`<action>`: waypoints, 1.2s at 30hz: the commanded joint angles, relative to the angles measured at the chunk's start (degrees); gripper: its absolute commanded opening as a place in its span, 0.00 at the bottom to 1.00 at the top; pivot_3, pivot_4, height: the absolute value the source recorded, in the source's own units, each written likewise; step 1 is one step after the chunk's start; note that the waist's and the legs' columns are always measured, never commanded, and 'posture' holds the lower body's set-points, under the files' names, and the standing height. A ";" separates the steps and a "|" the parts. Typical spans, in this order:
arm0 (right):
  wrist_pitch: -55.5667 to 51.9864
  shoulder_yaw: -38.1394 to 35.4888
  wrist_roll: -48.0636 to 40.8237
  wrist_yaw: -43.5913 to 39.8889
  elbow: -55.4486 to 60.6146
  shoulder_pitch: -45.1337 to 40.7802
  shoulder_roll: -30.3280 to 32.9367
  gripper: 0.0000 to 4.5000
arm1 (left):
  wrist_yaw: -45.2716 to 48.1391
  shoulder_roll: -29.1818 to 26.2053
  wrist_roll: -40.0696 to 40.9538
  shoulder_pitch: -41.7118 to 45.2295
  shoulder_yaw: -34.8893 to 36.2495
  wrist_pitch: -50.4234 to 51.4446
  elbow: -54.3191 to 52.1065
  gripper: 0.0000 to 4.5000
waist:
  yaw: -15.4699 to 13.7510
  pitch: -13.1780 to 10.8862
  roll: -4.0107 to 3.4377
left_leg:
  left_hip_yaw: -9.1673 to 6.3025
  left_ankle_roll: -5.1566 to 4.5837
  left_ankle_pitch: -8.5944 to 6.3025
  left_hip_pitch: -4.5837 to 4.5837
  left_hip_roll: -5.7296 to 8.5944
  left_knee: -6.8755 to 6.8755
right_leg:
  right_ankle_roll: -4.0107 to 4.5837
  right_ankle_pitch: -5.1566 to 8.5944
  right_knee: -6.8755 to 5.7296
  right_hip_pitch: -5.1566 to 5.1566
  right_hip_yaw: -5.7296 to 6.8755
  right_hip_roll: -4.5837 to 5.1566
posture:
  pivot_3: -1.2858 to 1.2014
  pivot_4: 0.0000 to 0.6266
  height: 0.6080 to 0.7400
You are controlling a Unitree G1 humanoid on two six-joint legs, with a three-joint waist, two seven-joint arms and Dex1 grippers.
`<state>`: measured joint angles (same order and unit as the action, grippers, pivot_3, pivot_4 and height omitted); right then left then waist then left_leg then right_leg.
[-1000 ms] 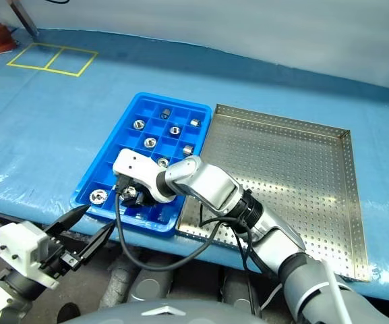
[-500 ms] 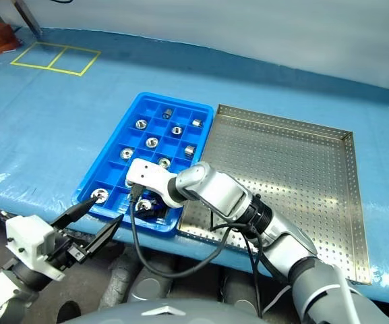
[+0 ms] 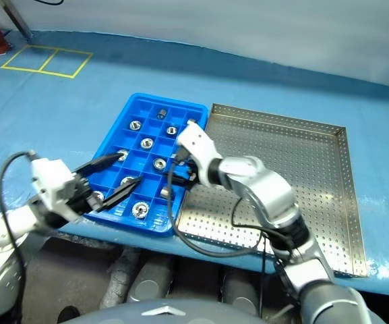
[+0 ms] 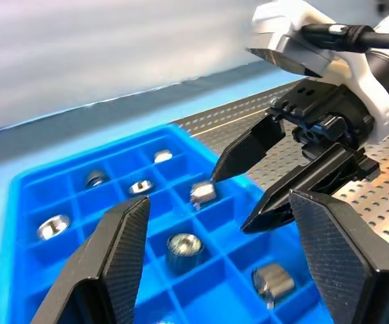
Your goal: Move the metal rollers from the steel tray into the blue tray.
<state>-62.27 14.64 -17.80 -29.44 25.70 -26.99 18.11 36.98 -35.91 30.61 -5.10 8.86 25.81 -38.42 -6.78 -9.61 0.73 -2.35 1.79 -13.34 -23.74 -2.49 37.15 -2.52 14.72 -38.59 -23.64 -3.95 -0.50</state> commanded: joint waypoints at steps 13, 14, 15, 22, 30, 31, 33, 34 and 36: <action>24.06 -14.94 9.48 15.88 19.33 35.82 -0.58 0.89 | 3.86 6.22 -10.79 18.68 -20.07 -1.34 15.81 0.81 | 9.15 0.01 -0.01 | -0.02 -0.05 -0.03 0.06 -0.03 -0.09 | -0.01 0.01 -0.16 -0.04 -0.14 -0.08 | 0.50 0.24 1.00; 25.18 -14.68 9.73 16.08 19.40 37.39 -0.81 0.89 | 4.14 6.26 -10.95 18.41 -20.37 -1.15 15.68 0.81 | 9.44 0.01 -0.01 | -0.01 -0.05 -0.03 0.08 -0.04 -0.05 | -0.07 0.06 -0.17 -0.03 -0.16 -0.10 | 0.50 0.24 1.00; 26.39 -14.07 10.16 16.19 19.54 38.83 -0.87 0.89 | 4.45 6.05 -11.27 17.97 -20.54 -1.30 15.46 0.81 | 9.66 0.01 -0.01 | 0.03 -0.03 -0.02 0.10 -0.04 -0.05 | -0.08 0.06 -0.20 -0.03 -0.21 -0.09 | 0.49 0.24 1.00; 28.30 -10.77 9.24 13.54 20.04 41.38 -0.18 0.89 | 2.47 5.34 -12.27 13.90 -18.95 0.55 13.48 0.81 | 10.88 0.01 0.00 | 0.15 -0.06 0.09 0.28 -0.05 0.04 | -0.08 0.00 -0.34 0.05 -0.36 -0.11 | 0.50 0.24 1.00; 27.21 -9.21 8.97 12.21 16.68 37.42 0.03 0.89 | -0.08 4.68 -12.89 9.92 -16.74 0.89 10.61 0.81 | 9.88 0.02 0.02 | 0.14 -0.07 0.11 0.23 0.00 0.09 | -0.17 -0.06 -0.32 0.06 -0.37 -0.06 | 0.53 0.24 1.00; 27.16 -8.94 8.80 11.83 16.49 37.21 0.18 0.89 | -0.37 4.64 -12.96 9.42 -16.55 0.86 10.14 0.81 | 9.63 0.02 0.02 | 0.14 -0.07 0.11 0.20 0.00 0.07 | -0.20 -0.08 -0.32 0.03 -0.36 -0.06 | 0.53 0.24 1.00; 27.08 -8.51 8.60 11.06 16.09 36.75 0.58 0.89 | -0.82 4.58 -13.00 8.73 -16.31 0.92 9.49 0.81 | 9.12 0.02 0.01 | 0.14 -0.07 0.11 0.20 -0.01 0.03 | -0.20 -0.08 -0.32 0.01 -0.36 -0.07 | 0.54 0.24 1.00; 26.94 -8.39 8.44 10.77 15.85 36.44 0.74 0.89 | -1.11 4.58 -13.05 8.45 -16.20 0.89 9.25 0.81 | 8.90 0.02 0.01 | 0.13 -0.07 0.11 0.20 -0.01 0.02 | -0.19 -0.08 -0.31 0.00 -0.36 -0.08 | 0.54 0.24 1.00; 26.78 -8.31 8.34 10.54 15.55 36.14 0.89 0.89 | -1.40 4.50 -13.04 7.91 -16.13 0.89 8.76 0.81 | 8.52 0.02 0.02 | 0.12 -0.07 0.11 0.20 -0.02 0.02 | -0.19 -0.08 -0.32 0.00 -0.34 -0.08 | 0.54 0.24 1.00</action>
<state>-35.61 6.46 -8.66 -18.58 40.51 9.58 18.75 36.10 -31.07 17.90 2.77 -8.79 27.06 -26.95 1.74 -9.59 0.75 -2.23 1.72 -13.23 -23.54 -2.51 37.18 -2.70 14.65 -38.91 -23.63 -4.29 -0.58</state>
